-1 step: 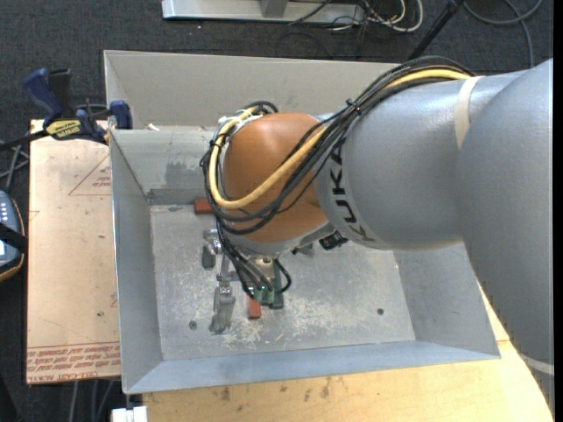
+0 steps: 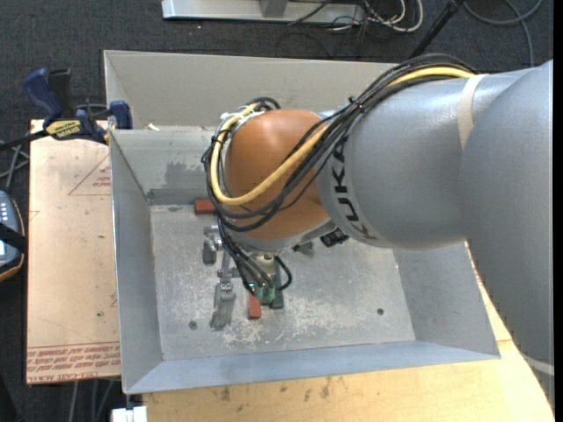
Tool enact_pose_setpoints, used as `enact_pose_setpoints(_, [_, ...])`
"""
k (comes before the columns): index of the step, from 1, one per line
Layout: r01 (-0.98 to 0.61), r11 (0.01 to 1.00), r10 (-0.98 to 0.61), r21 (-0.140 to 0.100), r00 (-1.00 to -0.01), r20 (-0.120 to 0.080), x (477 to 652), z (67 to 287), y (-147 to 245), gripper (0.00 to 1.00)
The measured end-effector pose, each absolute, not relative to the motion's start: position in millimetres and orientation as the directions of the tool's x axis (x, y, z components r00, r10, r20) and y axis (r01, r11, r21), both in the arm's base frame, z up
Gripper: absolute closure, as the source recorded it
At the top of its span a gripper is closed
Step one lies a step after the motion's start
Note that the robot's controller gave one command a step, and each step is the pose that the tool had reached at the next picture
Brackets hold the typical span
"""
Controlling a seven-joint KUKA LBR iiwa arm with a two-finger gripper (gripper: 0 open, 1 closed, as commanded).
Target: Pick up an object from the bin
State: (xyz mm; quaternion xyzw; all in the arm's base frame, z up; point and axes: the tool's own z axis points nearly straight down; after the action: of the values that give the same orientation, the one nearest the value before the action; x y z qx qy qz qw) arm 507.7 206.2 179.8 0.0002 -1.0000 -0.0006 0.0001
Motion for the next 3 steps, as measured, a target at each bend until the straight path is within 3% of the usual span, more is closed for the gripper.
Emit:
enact_pose_setpoints(1, [-0.19, 0.982, -0.19, 0.003, -0.982, -0.003, 512.7, 169, 188, 0.0])
enact_pose_setpoints(2, [-0.35, 0.937, -0.35, 0.0, -0.937, -0.001, 521.3, 143, 157, 0.0])
enact_pose_setpoints(3, [-0.338, 0.941, -0.338, 0.001, -0.941, -0.001, 524.2, 115, 139, 0.0])
